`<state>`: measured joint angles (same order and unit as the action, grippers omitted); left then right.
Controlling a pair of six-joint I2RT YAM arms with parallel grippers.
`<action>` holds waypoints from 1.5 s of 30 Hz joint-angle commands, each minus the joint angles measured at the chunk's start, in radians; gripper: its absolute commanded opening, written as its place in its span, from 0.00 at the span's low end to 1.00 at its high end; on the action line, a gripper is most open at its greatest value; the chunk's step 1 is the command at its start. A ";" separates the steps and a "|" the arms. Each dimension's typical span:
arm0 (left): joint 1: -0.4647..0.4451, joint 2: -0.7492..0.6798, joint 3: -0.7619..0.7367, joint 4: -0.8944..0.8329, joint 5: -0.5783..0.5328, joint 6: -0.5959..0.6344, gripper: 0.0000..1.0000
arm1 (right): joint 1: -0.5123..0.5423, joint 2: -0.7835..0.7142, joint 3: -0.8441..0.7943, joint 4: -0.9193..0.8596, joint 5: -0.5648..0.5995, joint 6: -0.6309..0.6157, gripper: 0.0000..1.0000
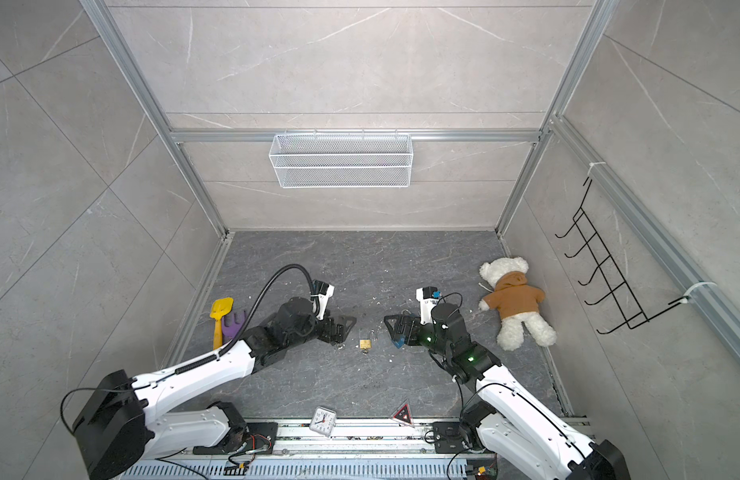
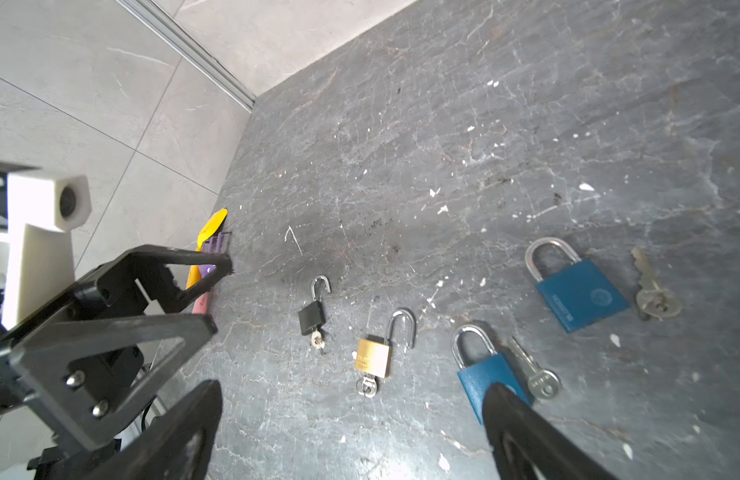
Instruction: Lock with the key
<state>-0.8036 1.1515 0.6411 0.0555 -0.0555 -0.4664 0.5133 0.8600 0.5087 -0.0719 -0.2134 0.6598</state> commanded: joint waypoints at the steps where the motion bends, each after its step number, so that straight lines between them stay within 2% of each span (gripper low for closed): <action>1: 0.000 -0.122 -0.066 0.071 -0.091 -0.057 1.00 | 0.004 0.004 -0.053 0.089 -0.055 0.118 1.00; 5: -0.001 -0.186 -0.107 0.061 -0.060 -0.007 1.00 | 0.007 0.102 0.022 0.010 -0.119 0.128 1.00; 7: 0.000 -0.185 -0.096 0.027 -0.053 0.005 1.00 | 0.023 0.105 0.011 0.045 -0.151 0.079 1.00; 13: 0.000 -0.148 -0.093 0.041 -0.014 0.004 0.99 | 0.058 0.087 0.077 -0.181 0.020 -0.026 0.96; 17: 0.000 -0.101 -0.074 0.056 0.015 0.002 0.99 | 0.082 0.069 0.074 -0.271 0.071 -0.083 0.90; 27: -0.004 -0.093 -0.053 0.037 0.071 -0.027 0.98 | 0.112 0.116 0.030 -0.236 0.112 -0.159 0.89; 39: -0.057 -0.109 -0.123 0.067 0.016 -0.064 0.97 | 0.119 0.210 -0.004 -0.147 0.094 -0.163 0.89; 45: -0.069 -0.083 -0.128 0.086 0.024 -0.062 0.96 | 0.132 0.244 -0.014 -0.116 0.107 -0.161 0.85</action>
<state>-0.8665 1.0611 0.5171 0.0864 -0.0223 -0.5209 0.6342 1.0748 0.5064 -0.2256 -0.1223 0.5110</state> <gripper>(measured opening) 0.965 0.852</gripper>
